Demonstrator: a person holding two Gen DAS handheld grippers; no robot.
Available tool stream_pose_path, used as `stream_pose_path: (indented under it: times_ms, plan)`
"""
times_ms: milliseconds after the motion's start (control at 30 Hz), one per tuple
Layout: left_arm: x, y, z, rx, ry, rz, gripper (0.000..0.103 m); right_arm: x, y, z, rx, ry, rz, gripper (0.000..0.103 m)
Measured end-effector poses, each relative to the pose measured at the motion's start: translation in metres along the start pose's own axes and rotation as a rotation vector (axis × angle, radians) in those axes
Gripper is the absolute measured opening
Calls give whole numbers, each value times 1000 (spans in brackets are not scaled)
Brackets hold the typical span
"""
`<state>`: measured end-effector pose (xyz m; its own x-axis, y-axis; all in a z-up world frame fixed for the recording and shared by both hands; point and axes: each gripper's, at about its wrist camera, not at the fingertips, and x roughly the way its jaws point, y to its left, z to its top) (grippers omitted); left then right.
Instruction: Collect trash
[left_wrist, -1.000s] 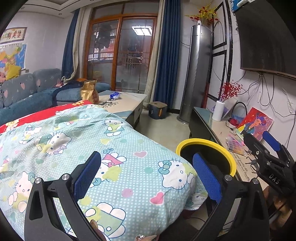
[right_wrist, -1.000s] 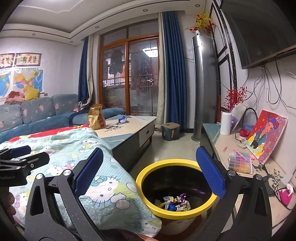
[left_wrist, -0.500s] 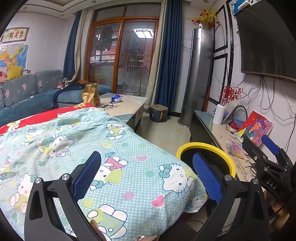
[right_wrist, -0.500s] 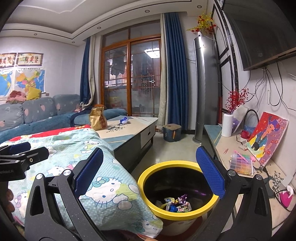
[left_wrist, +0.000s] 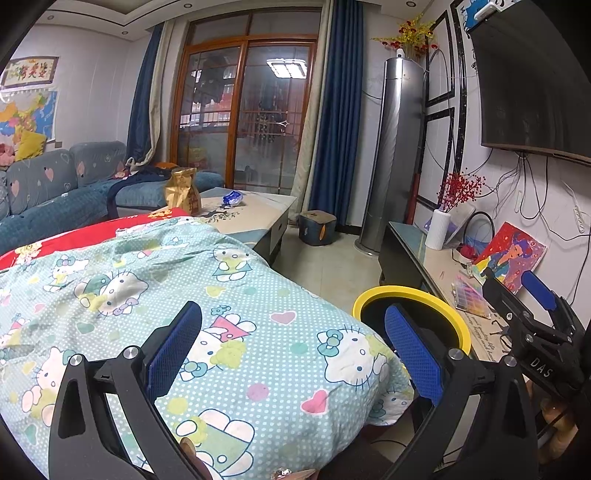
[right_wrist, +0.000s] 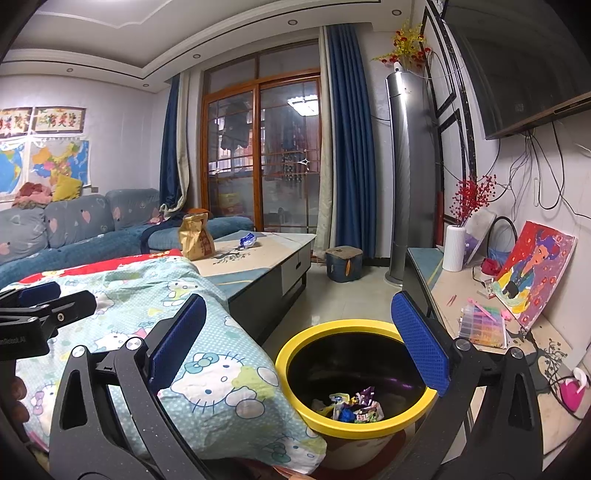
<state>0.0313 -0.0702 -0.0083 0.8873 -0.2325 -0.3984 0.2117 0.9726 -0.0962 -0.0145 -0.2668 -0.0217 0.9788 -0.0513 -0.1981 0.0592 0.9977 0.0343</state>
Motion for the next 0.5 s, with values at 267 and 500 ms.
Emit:
stream_pose_path:
  times_ms: [267,500]
  plan:
    - [0,0,0,-1,-1,1,97,1,5,2,-1,3,5,93]
    - [0,1,4,1,-4,3,97,1,4,2,0,4,5,93]
